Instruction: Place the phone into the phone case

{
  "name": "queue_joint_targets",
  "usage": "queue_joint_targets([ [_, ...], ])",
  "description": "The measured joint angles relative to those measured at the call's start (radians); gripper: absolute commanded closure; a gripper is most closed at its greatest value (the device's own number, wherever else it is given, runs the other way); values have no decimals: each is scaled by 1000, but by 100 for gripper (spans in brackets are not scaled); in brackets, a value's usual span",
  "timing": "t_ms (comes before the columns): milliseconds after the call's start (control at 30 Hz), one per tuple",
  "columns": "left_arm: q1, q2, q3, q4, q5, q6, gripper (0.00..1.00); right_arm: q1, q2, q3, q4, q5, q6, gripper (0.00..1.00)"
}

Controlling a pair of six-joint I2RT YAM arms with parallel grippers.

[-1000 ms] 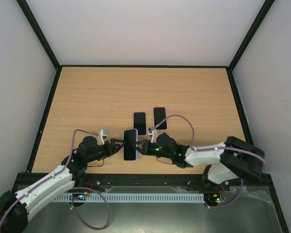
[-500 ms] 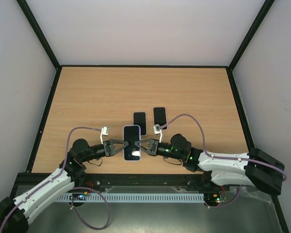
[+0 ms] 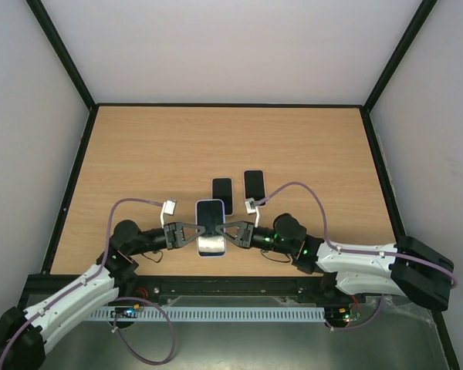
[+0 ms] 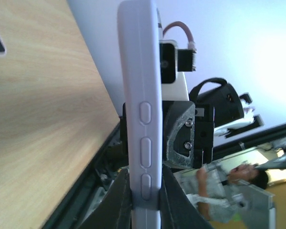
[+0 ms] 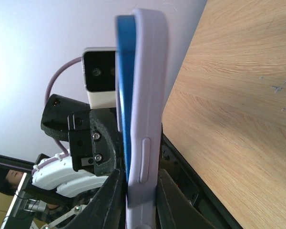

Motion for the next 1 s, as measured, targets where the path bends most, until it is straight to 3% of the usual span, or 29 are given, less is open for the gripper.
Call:
queue_joint_targets([
  [333, 0, -72, 0, -87, 10, 47, 98, 0, -63, -5, -69, 40, -39, 50],
  [533, 0, -83, 1, -102, 48, 75, 98, 0, -129, 73, -238, 121, -89, 48],
  [633, 0, -85, 2, -100, 68, 80, 98, 0, -131, 121, -309, 152, -96, 50],
  [1000, -1, -89, 5, -110, 111, 95, 98, -2, -118, 151, -375, 188, -93, 84],
])
